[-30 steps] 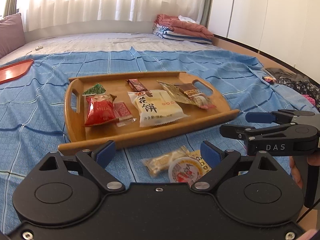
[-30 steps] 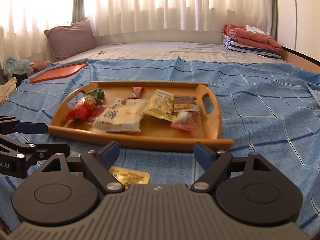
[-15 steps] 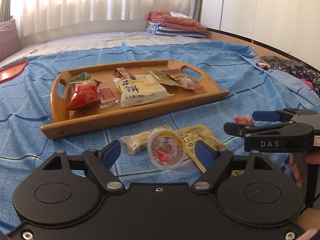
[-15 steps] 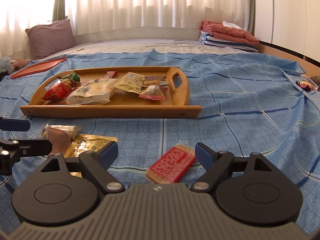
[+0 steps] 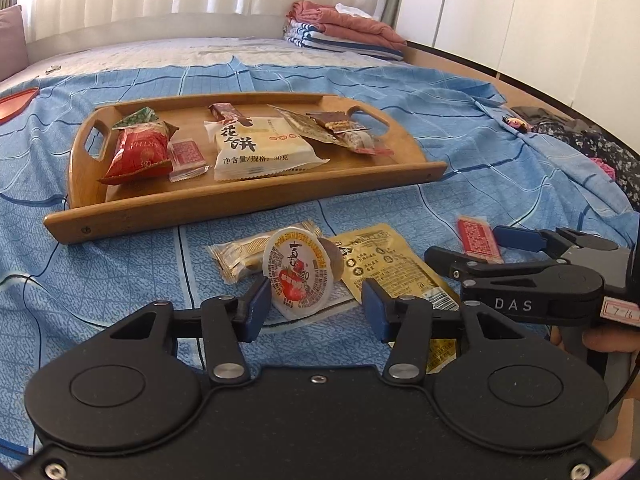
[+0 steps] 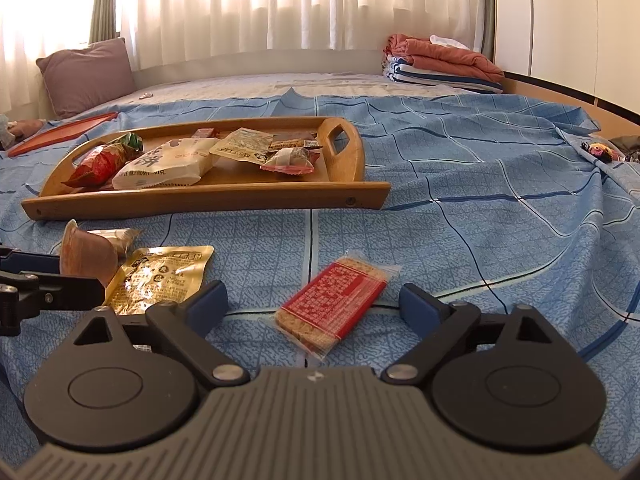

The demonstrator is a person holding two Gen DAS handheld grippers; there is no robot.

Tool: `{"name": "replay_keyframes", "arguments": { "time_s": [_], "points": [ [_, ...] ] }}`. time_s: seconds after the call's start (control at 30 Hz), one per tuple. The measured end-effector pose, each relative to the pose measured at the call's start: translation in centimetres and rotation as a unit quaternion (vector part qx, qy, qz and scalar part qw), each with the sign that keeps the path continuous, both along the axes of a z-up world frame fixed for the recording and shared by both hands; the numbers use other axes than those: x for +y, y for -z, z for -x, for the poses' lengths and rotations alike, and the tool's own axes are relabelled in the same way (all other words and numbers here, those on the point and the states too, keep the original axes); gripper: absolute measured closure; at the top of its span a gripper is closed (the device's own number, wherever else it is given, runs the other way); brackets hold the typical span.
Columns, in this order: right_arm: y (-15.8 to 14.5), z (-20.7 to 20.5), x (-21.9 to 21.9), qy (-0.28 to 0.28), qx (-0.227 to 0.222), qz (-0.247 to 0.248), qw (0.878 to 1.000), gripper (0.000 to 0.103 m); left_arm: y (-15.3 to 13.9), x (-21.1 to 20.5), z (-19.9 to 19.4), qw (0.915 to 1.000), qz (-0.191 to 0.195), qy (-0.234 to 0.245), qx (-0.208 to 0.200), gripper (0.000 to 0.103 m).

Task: Organize snacks
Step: 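Grasp the round jelly cup with the left gripper while the right grasps the red-patterned packet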

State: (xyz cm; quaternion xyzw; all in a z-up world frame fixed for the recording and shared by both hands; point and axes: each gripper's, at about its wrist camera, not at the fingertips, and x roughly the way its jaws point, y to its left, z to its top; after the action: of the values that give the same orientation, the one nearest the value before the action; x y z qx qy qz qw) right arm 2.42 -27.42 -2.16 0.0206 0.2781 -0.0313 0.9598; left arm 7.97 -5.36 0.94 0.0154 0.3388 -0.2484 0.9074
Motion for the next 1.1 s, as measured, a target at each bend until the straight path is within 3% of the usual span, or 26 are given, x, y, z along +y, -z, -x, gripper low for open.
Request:
{"name": "replay_keyframes", "arguments": {
  "time_s": [0.27,0.53,0.67,0.93,1.1],
  "points": [
    [0.2,-0.1,0.2,-0.001,-0.002,0.003,1.000,0.005,0.0,0.2,-0.8,0.9998,0.014,-0.012,-0.007,0.054],
    [0.3,-0.2,0.2,-0.003,0.000,0.008,1.000,0.004,0.4,0.4,-2.4,0.9991,0.041,-0.006,0.011,0.048],
    [0.3,-0.3,0.3,-0.005,0.003,0.007,1.000,0.004,0.4,0.1,-2.1,0.9995,0.028,-0.012,0.002,0.059],
    [0.3,-0.3,0.3,-0.005,0.003,0.008,1.000,0.004,-0.1,0.4,-1.2,0.9996,0.026,-0.009,0.011,0.059],
    [-0.1,-0.5,0.1,-0.014,0.014,-0.005,1.000,0.010,-0.4,0.6,-0.9,0.9997,0.013,-0.020,0.004,0.059]
  ]
}}
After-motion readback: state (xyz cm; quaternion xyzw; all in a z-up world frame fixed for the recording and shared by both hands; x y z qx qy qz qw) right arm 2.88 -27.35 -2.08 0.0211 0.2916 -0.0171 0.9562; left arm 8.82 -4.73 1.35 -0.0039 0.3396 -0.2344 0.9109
